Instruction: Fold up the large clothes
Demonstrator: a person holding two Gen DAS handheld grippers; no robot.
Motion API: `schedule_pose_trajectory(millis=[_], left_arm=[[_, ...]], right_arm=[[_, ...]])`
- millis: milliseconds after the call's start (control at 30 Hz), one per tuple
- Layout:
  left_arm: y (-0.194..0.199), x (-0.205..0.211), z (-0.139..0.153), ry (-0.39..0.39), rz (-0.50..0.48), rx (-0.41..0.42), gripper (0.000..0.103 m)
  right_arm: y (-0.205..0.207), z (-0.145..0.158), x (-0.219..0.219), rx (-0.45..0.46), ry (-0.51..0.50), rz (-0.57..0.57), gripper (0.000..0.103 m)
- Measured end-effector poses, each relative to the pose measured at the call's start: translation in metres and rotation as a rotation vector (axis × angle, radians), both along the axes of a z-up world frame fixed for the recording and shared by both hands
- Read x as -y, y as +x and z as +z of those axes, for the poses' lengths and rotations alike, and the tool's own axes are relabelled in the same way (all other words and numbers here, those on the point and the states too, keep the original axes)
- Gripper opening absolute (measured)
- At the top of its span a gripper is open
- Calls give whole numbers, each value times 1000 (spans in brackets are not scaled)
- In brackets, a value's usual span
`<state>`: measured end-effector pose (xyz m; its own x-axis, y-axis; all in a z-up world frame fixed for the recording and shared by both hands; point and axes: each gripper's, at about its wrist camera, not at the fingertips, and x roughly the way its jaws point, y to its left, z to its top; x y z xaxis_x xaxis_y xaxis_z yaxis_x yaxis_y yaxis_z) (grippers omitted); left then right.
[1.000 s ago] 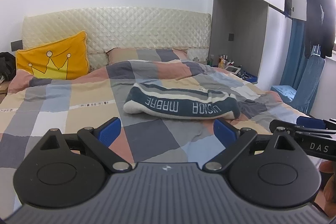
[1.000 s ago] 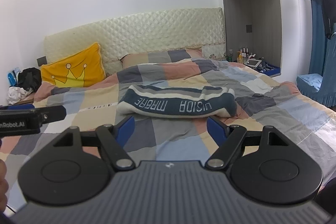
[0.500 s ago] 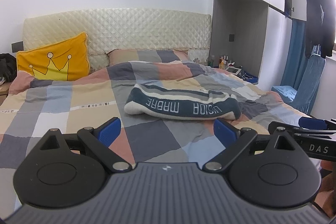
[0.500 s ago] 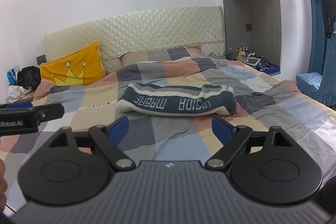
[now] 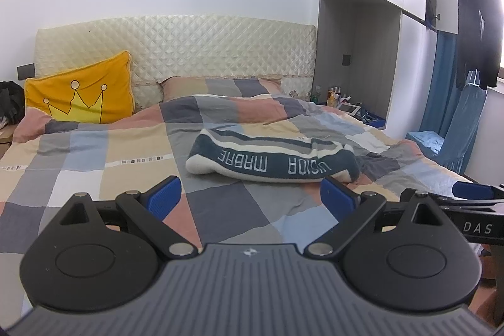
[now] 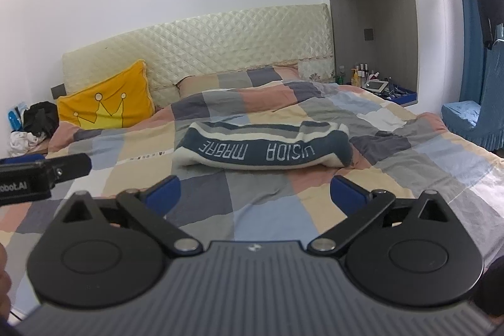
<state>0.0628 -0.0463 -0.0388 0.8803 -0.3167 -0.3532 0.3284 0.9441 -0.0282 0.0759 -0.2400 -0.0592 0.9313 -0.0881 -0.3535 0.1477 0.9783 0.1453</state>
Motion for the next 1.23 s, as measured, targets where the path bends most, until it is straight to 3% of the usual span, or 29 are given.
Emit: schedule_pose_trajectory(millis=[1233], left_arm=[[-6,2,4,-13,-3,9,98]], right_arm=[[-3,-7,0,-21,21,0,103]])
